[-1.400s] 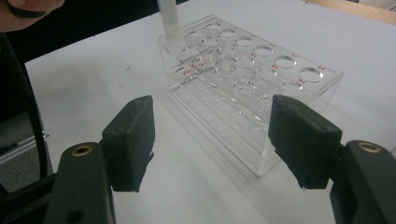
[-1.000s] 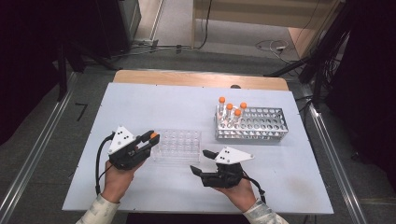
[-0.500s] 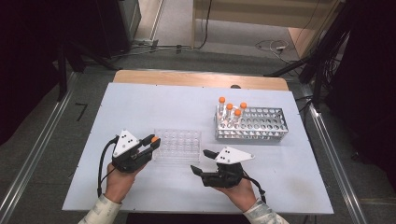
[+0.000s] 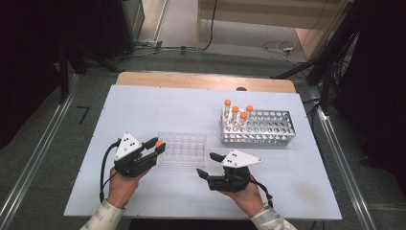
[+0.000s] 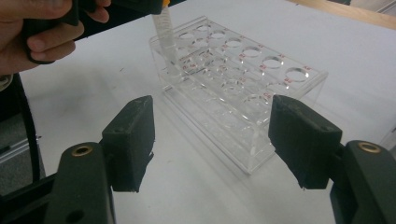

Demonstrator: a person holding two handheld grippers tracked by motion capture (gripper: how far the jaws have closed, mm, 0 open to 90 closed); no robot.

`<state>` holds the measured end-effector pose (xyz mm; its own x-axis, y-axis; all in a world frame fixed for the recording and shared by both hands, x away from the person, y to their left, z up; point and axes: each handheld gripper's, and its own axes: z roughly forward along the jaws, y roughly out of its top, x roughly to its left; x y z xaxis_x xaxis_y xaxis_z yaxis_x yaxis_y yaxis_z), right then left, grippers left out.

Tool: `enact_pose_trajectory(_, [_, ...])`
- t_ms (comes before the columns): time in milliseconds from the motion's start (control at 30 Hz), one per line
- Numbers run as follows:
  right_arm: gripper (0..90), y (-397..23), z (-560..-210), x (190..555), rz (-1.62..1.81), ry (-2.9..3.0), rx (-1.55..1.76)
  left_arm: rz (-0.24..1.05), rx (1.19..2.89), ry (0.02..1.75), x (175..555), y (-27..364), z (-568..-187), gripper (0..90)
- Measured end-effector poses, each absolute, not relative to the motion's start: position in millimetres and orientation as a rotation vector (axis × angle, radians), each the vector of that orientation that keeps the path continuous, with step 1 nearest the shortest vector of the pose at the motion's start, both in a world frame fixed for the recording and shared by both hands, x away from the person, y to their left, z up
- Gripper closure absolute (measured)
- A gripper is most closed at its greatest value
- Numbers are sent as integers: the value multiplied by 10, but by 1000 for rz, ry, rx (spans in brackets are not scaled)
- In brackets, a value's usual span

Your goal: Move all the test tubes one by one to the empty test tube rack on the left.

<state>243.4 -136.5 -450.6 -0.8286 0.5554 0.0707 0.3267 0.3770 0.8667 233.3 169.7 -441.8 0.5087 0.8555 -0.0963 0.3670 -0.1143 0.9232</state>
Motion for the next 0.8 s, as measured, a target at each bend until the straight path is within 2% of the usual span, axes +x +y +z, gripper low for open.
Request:
enact_pose_trajectory(233, [301, -1451, -4501, 2524, 1403, 2360, 828, 659, 1657, 1132, 2340, 1737, -4407, 272])
enact_pose_trajectory(400, [305, -1576, -4453, 2617, 1404, 2284, 892, 647, 1629, 1172, 2370, 1795, -4437, 226])
enact_pose_trajectory(800, [322, -1847, -4411, 3047, 1314, 2049, 1114, 649, 1598, 1172, 2348, 1816, -4419, 228])
